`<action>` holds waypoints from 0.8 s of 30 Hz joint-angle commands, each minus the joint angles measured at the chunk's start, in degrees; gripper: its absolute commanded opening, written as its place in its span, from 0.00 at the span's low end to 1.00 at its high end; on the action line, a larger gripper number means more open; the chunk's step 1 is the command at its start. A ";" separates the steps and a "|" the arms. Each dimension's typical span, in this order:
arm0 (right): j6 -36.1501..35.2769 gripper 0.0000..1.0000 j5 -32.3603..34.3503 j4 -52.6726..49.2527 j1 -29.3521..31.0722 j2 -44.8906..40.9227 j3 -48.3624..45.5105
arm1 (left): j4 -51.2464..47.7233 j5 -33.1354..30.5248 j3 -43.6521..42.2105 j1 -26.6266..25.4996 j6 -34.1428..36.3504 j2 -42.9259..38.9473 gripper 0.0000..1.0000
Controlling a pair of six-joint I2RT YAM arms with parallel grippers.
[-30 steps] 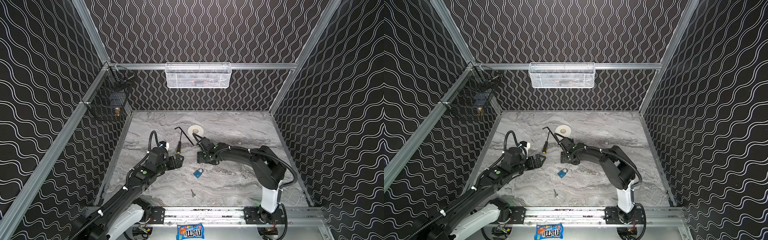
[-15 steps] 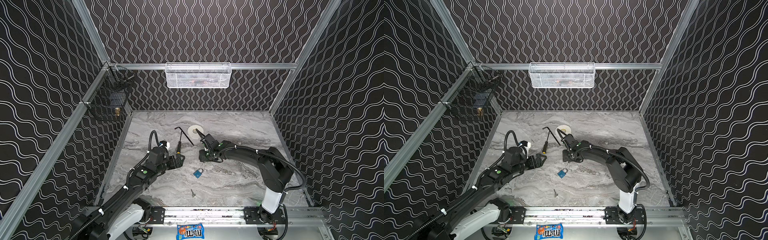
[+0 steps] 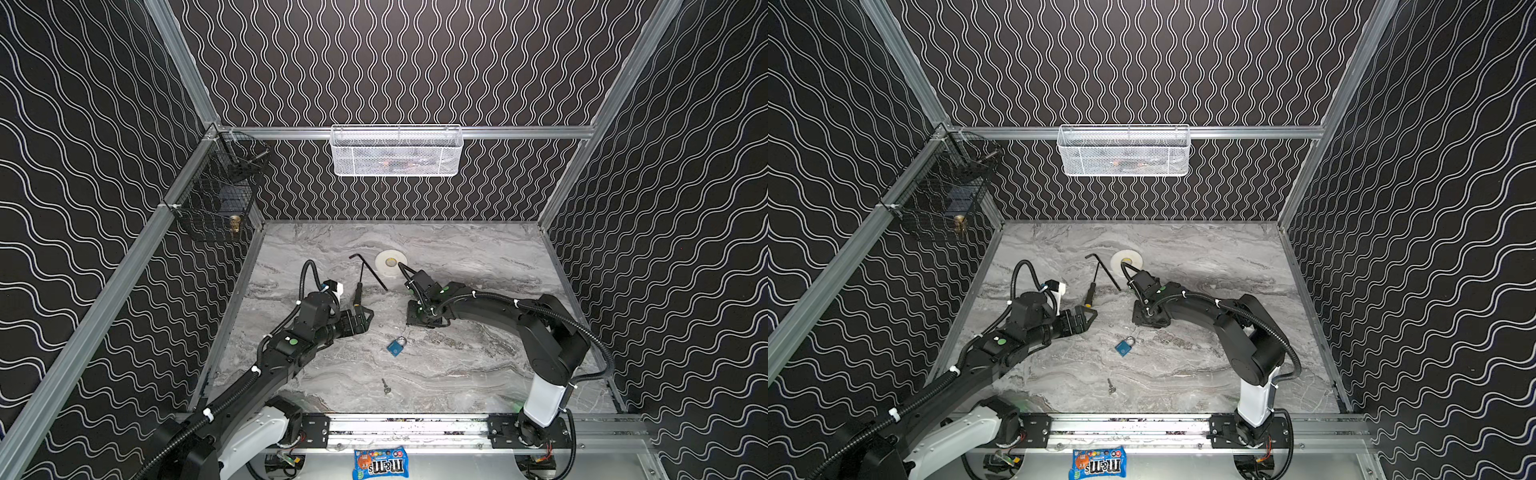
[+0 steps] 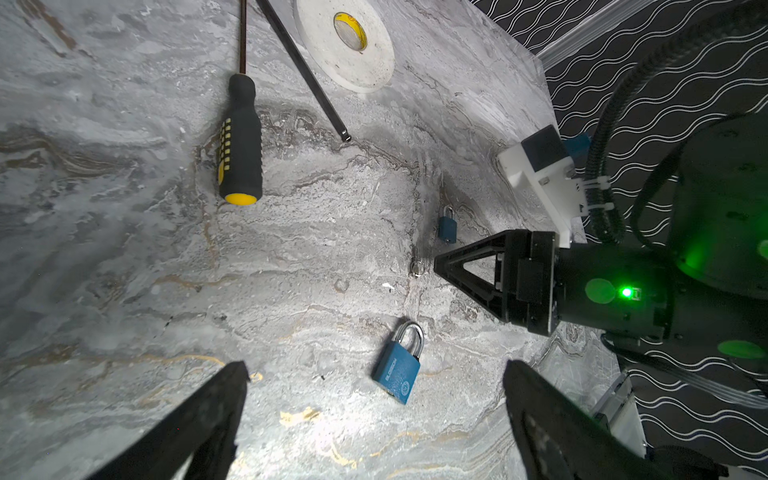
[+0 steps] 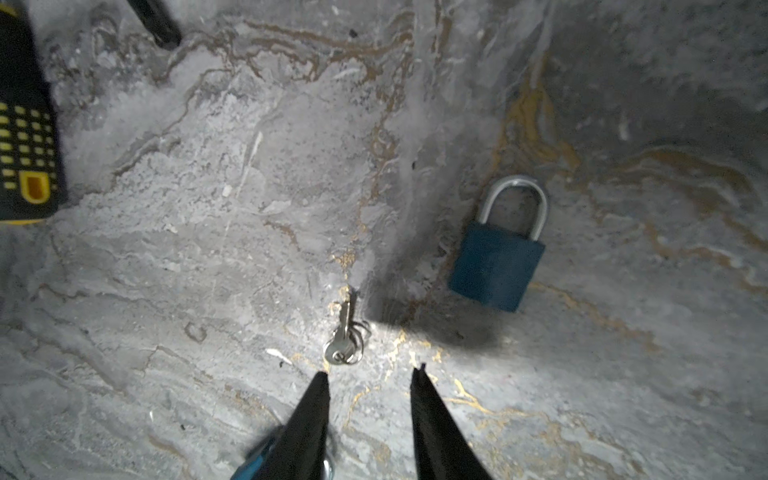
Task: Unlock with the key
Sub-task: 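Lower the right gripper onto the silver key ring and close it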
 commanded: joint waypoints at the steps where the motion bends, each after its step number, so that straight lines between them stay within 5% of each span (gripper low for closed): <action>1: 3.43 0.33 1.32 0.42 0.33 0.53 0.64 | 2.15 0.38 -0.31 -0.18 -0.53 0.10 0.99; 24: 5.13 0.22 3.07 0.99 2.20 3.12 1.50 | 3.38 0.19 0.03 -2.04 -0.68 2.38 0.99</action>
